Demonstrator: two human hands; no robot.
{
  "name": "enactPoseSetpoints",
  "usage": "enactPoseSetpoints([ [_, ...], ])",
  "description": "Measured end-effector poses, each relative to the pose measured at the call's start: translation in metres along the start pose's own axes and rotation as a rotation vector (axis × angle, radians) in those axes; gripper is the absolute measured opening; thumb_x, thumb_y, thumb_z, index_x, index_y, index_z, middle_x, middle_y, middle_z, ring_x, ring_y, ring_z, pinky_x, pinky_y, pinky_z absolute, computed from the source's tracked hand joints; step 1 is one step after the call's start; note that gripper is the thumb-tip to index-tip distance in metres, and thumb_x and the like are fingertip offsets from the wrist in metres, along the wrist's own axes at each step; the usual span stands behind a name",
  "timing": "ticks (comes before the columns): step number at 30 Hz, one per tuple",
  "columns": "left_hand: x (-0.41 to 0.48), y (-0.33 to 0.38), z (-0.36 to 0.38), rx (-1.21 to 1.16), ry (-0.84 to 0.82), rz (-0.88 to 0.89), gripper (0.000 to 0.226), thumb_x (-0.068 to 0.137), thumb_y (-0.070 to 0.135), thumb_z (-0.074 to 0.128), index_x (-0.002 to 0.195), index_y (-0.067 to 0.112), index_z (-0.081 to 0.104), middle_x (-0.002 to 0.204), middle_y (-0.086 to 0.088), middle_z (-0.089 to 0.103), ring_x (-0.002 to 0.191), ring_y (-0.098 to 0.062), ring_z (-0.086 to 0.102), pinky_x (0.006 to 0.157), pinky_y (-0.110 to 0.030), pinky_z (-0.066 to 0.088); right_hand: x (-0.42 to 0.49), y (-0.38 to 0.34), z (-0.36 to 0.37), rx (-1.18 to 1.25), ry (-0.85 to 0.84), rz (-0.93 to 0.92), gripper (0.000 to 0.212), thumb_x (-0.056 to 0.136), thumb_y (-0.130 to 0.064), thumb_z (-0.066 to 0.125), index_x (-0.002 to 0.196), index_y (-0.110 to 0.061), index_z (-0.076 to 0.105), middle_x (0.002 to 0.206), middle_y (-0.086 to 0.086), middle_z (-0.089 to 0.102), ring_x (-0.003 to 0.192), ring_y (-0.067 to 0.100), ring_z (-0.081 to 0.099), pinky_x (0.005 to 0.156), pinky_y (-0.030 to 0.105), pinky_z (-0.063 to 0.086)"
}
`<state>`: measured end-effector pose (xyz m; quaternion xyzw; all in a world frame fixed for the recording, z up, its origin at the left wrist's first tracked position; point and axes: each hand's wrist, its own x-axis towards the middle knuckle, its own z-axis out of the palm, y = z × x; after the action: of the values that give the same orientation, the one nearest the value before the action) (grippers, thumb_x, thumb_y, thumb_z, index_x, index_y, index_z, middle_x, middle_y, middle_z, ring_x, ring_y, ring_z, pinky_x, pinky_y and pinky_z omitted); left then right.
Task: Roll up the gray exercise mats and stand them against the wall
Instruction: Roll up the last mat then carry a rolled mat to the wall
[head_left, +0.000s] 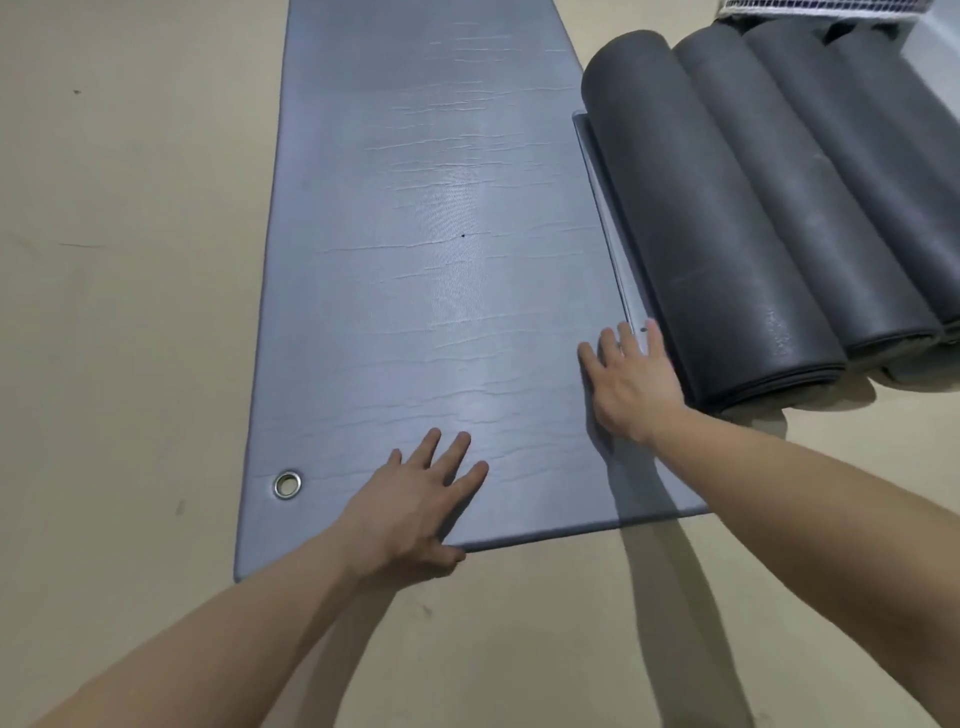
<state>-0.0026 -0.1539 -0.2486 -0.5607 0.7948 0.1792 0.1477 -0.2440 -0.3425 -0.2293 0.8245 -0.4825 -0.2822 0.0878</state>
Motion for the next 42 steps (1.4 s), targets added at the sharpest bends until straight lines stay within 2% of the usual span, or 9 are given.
enactPoseSetpoints([
  [3, -0.005, 0.002, 0.002, 0.032, 0.036, 0.012, 0.075, 0.083, 0.053, 0.045, 0.148, 0.023, 0.025, 0.168, -0.011, 0.015, 0.151, -0.043, 0.02, 0.071, -0.044, 0.045, 0.004, 0.031, 0.016, -0.092, -0.061, 0.045, 0.062, 0.106, -0.023, 0.018, 0.164, -0.015, -0.001, 0.172, 0.008, 0.01, 0.15, 0.038, 0.028, 0.127, 0.052, 0.002],
  [7, -0.012, -0.01, 0.015, 0.052, 0.04, 0.04, 0.072, 0.095, 0.05, 0.027, 0.159, 0.019, 0.016, 0.171, -0.014, 0.012, 0.155, -0.044, 0.018, 0.085, -0.049, 0.053, 0.004, 0.041, 0.025, -0.211, -0.037, -0.025, 0.063, 0.105, -0.019, 0.013, 0.164, -0.012, -0.008, 0.173, 0.001, 0.001, 0.149, 0.028, 0.034, 0.128, 0.044, 0.001],
  [16, -0.031, -0.085, 0.035, 0.107, 0.189, 0.019, 0.066, 0.084, 0.045, 0.045, 0.14, 0.011, 0.052, 0.145, -0.01, 0.06, 0.124, -0.039, 0.064, 0.051, -0.036, 0.059, 0.008, 0.048, 0.031, -0.242, -0.004, -0.067, 0.077, 0.086, -0.019, -0.012, 0.162, -0.007, -0.01, 0.173, 0.004, 0.003, 0.141, 0.024, 0.041, 0.127, 0.041, 0.006],
  [20, -0.043, -0.112, 0.032, 0.123, 0.201, -0.09, 0.064, 0.08, 0.042, 0.044, 0.131, 0.012, 0.067, 0.135, -0.006, 0.068, 0.112, -0.035, 0.072, 0.045, -0.034, 0.057, 0.012, 0.049, 0.025, -0.181, 0.002, -0.028, 0.066, 0.1, -0.017, 0.01, 0.163, -0.011, -0.006, 0.173, 0.001, 0.005, 0.14, 0.021, 0.043, 0.127, 0.039, 0.006],
  [23, -0.048, -0.118, 0.028, 0.139, 0.186, -0.154, 0.062, 0.076, 0.041, 0.043, 0.121, 0.011, 0.074, 0.125, -0.006, 0.074, 0.098, -0.035, 0.076, 0.039, -0.033, 0.055, 0.015, 0.043, 0.019, -0.079, -0.024, 0.057, 0.063, 0.101, -0.019, 0.017, 0.162, -0.011, 0.006, 0.172, 0.003, 0.015, 0.14, 0.022, 0.045, 0.126, 0.038, 0.01],
  [27, -0.047, -0.106, 0.03, 0.147, 0.033, -0.227, 0.069, 0.071, 0.049, 0.066, 0.128, 0.009, 0.062, 0.125, -0.013, 0.072, 0.092, -0.043, 0.075, 0.034, -0.037, 0.051, -0.003, -0.007, -0.007, 0.14, -0.171, 0.213, 0.045, 0.103, -0.036, 0.034, 0.132, -0.005, 0.049, 0.137, 0.016, 0.058, 0.121, 0.034, 0.059, 0.1, 0.041, 0.049],
  [30, -0.04, -0.098, 0.026, 0.144, 0.001, -0.291, 0.089, 0.045, 0.029, 0.096, 0.126, 0.009, 0.066, 0.118, -0.022, 0.073, 0.079, -0.049, 0.073, 0.033, -0.039, 0.048, -0.019, -0.031, -0.002, 0.28, -0.254, 0.268, 0.062, 0.108, -0.038, 0.026, 0.154, 0.005, 0.027, 0.149, 0.03, 0.038, 0.132, 0.046, 0.046, 0.102, 0.047, 0.047],
  [34, -0.045, -0.093, 0.019, 0.114, 0.052, -0.286, 0.101, 0.04, 0.011, 0.096, 0.136, 0.014, 0.061, 0.115, -0.026, 0.073, 0.076, -0.052, 0.073, 0.03, -0.038, 0.046, -0.018, -0.03, 0.006, 0.543, -0.367, 0.48, 0.08, 0.106, -0.058, 0.016, 0.162, -0.01, -0.015, 0.164, 0.033, 0.009, 0.141, 0.047, 0.04, 0.11, 0.048, 0.041],
  [42, -0.056, -0.085, 0.016, 0.117, 0.112, -0.253, 0.107, 0.04, -0.013, 0.085, 0.137, 0.015, 0.05, 0.114, -0.031, 0.07, 0.073, -0.056, 0.07, 0.026, -0.039, 0.043, -0.023, -0.049, 0.003, 0.593, -0.301, 0.562, 0.074, 0.107, -0.052, 0.023, 0.163, -0.02, -0.013, 0.158, 0.028, 0.017, 0.124, 0.038, 0.054, 0.099, 0.045, 0.044],
])
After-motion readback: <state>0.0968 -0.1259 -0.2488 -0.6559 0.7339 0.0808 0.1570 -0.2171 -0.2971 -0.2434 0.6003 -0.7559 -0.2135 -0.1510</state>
